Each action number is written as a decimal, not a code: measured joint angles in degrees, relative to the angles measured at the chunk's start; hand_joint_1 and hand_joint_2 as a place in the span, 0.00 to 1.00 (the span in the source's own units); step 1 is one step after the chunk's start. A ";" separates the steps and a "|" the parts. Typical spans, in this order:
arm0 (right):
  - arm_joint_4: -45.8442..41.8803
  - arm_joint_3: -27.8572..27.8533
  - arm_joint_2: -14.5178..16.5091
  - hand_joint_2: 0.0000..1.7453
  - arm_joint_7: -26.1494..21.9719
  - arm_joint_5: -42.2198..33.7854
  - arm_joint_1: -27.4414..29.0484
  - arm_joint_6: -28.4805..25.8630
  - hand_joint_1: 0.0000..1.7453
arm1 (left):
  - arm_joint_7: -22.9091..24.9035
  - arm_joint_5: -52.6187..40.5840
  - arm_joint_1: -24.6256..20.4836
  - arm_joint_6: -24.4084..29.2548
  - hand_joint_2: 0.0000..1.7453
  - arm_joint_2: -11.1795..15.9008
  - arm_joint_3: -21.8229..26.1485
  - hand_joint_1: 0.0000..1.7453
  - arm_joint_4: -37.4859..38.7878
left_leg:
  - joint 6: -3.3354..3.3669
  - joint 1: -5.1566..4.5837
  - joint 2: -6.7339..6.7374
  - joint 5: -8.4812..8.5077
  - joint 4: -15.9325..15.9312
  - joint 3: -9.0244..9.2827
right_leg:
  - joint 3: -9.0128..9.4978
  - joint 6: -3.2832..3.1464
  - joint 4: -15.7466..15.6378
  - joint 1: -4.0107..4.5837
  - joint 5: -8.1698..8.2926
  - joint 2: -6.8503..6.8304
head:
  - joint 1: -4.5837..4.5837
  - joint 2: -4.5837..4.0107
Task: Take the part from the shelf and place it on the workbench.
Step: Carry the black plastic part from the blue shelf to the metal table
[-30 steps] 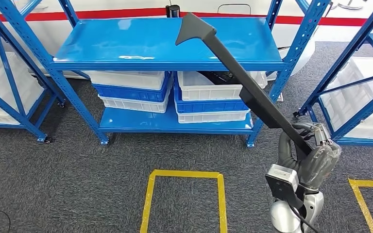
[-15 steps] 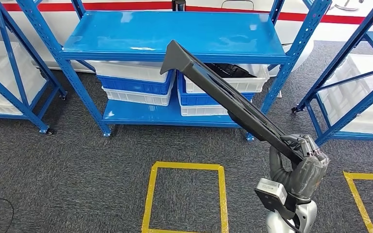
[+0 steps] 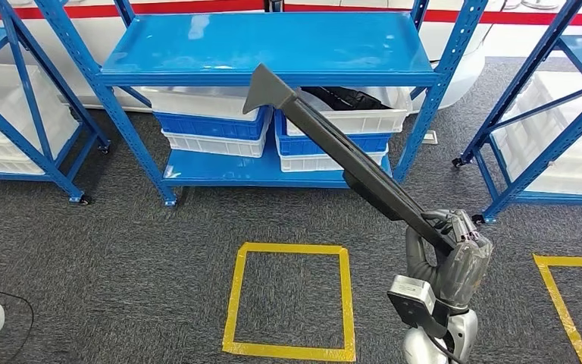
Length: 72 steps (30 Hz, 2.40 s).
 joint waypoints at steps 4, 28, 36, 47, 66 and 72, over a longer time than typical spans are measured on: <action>0.13 0.21 0.22 1.00 0.05 0.43 -0.18 0.00 1.00 | -0.56 0.19 -0.10 0.21 1.00 -0.04 0.09 0.00 0.01 | 1.30 -0.68 -0.27 1.02 -6.01 2.93 | -0.53 1.79 -0.24 0.13 1.47 -0.02 | 0.13 -0.01; -1.38 -0.75 -3.26 1.00 4.42 0.49 -2.41 -0.15 1.00 | -1.03 0.29 -0.20 0.37 1.00 -0.51 1.74 0.00 0.04 | -0.08 -0.28 0.12 -2.52 10.84 -8.57 | 2.72 -1.17 -0.65 0.57 -1.88 -0.14 | -0.20 0.00; -0.18 -2.03 -4.60 1.00 3.28 -2.46 -4.13 -0.15 1.00 | -0.90 -1.02 -0.22 0.04 1.00 -0.47 1.70 0.00 0.04 | 2.32 -0.92 0.00 2.20 -5.37 0.94 | 0.35 1.34 0.56 0.56 -0.64 -0.11 | -0.25 0.00; 1.13 -3.15 -5.43 1.00 2.55 -3.18 -5.25 -0.15 1.00 | -1.13 -1.66 -0.46 0.09 1.00 -0.42 1.66 0.00 0.04 | 2.64 -0.72 0.53 6.27 -4.54 -4.62 | 3.98 3.44 2.74 -0.06 -4.97 0.18 | 0.23 0.00; 2.66 -2.82 -5.22 1.00 2.80 -3.87 -7.64 -0.15 1.00 | -2.06 -1.38 -0.64 0.17 1.00 -0.06 1.67 0.00 0.03 | 2.95 -1.41 -0.12 0.67 -5.73 3.06 | -2.31 1.14 0.93 0.57 2.37 -0.19 | 0.00 0.00; 3.13 -2.73 -5.26 1.00 2.72 -4.87 -8.09 -0.15 1.00 | -2.30 -1.33 -0.80 0.05 1.00 -0.09 1.68 0.00 0.04 | 4.09 -1.22 0.60 5.13 -6.47 -1.21 | -6.82 0.71 15.12 0.49 -7.59 0.01 | 0.67 0.00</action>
